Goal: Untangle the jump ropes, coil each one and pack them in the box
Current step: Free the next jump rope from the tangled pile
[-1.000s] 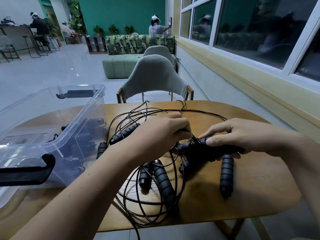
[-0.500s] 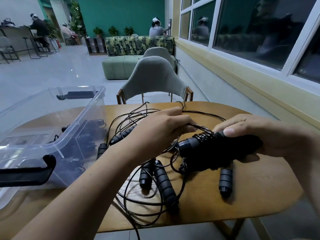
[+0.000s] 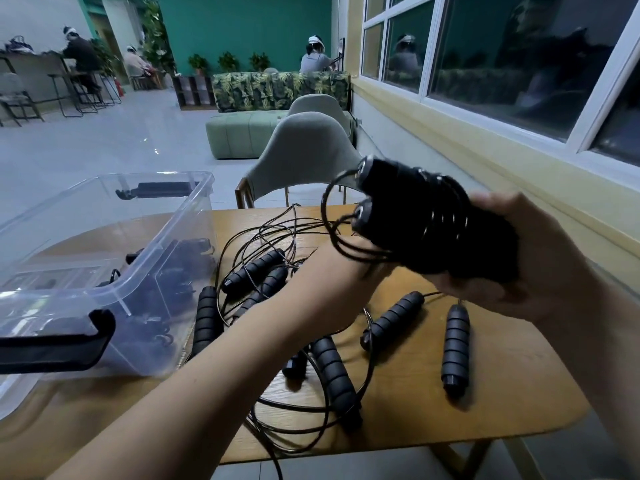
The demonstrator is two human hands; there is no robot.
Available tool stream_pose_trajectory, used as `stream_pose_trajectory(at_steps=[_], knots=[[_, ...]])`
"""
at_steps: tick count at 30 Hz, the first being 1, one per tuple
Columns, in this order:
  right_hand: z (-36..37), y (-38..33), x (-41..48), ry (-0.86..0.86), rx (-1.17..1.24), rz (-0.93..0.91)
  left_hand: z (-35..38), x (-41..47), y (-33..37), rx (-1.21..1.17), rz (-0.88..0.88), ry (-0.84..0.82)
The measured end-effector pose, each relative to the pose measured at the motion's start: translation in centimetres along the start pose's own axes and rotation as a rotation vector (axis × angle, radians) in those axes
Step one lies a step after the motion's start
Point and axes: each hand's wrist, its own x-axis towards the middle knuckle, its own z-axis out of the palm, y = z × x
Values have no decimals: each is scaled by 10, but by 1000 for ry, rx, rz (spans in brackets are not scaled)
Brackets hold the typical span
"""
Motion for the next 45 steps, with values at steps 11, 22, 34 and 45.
stream_pose_trajectory(at_steps=[11, 22, 34, 45], knots=[[-8, 3, 6, 473, -238, -251, 10, -3, 14, 4, -5, -73], [-27, 10, 4, 819, -815, -145, 0, -2, 8, 287, 80, -94], [-14, 35, 18, 627, -1041, 212, -21, 1, -6, 288, 236, 101], [13, 36, 18, 331, -744, 179, -47, 4, -22, 33, 197, 91]])
